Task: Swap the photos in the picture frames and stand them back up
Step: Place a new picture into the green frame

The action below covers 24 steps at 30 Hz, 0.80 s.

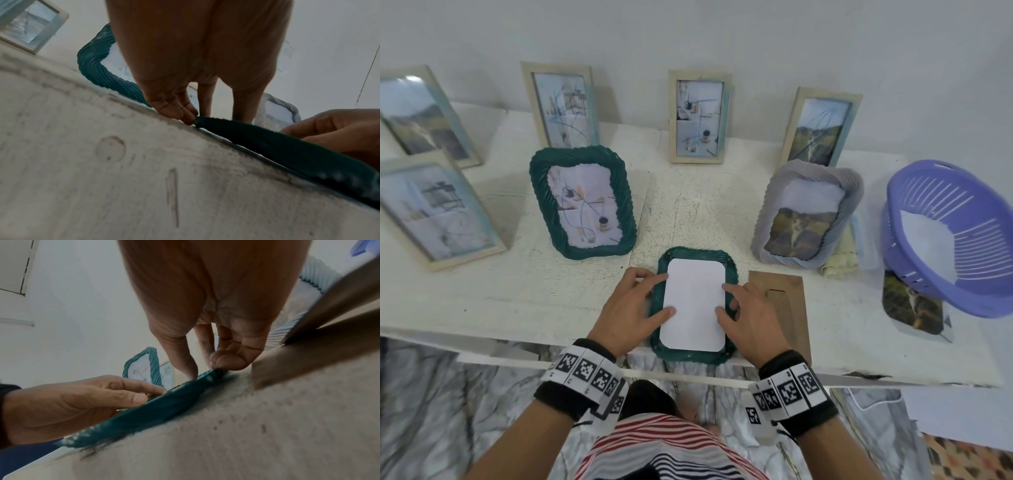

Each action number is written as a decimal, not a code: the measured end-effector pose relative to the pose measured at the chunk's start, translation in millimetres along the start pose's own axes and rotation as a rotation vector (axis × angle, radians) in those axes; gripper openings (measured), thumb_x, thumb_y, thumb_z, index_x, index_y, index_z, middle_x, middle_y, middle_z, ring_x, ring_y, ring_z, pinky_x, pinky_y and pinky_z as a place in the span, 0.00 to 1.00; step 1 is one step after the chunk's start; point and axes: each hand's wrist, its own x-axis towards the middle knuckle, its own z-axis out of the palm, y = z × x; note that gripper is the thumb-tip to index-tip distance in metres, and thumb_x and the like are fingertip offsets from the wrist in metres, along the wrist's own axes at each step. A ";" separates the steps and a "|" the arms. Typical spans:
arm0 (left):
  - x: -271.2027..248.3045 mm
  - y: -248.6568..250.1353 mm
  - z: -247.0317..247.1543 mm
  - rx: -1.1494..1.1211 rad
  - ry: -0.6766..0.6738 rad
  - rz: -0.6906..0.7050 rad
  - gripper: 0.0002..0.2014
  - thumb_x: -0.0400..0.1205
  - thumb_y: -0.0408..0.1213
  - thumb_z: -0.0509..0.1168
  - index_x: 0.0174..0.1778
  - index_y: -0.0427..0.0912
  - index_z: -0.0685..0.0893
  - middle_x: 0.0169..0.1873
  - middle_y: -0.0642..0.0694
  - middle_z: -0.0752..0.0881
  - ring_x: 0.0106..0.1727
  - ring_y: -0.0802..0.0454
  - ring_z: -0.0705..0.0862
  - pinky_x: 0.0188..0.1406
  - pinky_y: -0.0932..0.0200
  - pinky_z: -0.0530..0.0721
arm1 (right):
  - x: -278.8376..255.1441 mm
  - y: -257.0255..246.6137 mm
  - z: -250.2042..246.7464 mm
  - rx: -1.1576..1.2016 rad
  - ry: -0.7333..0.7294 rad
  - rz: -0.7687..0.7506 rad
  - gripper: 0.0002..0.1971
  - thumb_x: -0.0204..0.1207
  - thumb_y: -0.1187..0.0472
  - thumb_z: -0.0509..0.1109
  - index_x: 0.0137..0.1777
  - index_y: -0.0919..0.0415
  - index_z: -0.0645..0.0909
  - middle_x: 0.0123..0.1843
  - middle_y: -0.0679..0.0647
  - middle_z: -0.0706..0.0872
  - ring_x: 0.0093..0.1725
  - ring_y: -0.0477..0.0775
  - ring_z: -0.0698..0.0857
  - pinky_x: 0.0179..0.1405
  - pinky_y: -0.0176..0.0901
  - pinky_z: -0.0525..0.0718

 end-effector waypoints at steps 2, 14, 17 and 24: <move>-0.5 0.1 0.3 -0.013 0.004 -0.001 0.39 0.69 0.68 0.60 0.75 0.52 0.75 0.61 0.58 0.67 0.58 0.59 0.77 0.61 0.53 0.81 | -0.4 0.0 0.3 -0.001 0.005 0.001 0.19 0.79 0.58 0.68 0.69 0.60 0.78 0.47 0.49 0.75 0.40 0.45 0.73 0.43 0.36 0.72; -0.9 -1.6 1.5 -0.009 0.015 0.018 0.39 0.69 0.68 0.59 0.76 0.53 0.75 0.62 0.58 0.66 0.59 0.60 0.74 0.64 0.57 0.78 | -2.2 1.5 2.0 0.005 0.025 0.001 0.19 0.78 0.59 0.69 0.69 0.61 0.79 0.46 0.49 0.75 0.39 0.45 0.73 0.43 0.34 0.70; -1.2 -1.5 1.7 -0.004 0.020 0.021 0.39 0.69 0.68 0.59 0.76 0.54 0.75 0.62 0.57 0.66 0.60 0.60 0.73 0.64 0.58 0.77 | -2.9 1.3 2.2 0.010 0.031 0.005 0.19 0.78 0.60 0.69 0.68 0.62 0.79 0.46 0.49 0.75 0.39 0.45 0.73 0.44 0.33 0.70; -4.0 -2.7 1.1 -0.039 0.020 0.030 0.35 0.73 0.63 0.64 0.76 0.53 0.73 0.63 0.57 0.67 0.60 0.59 0.76 0.64 0.60 0.76 | -6.6 -0.9 -0.6 0.017 0.072 0.007 0.20 0.78 0.58 0.70 0.69 0.60 0.79 0.45 0.49 0.78 0.39 0.45 0.74 0.42 0.33 0.70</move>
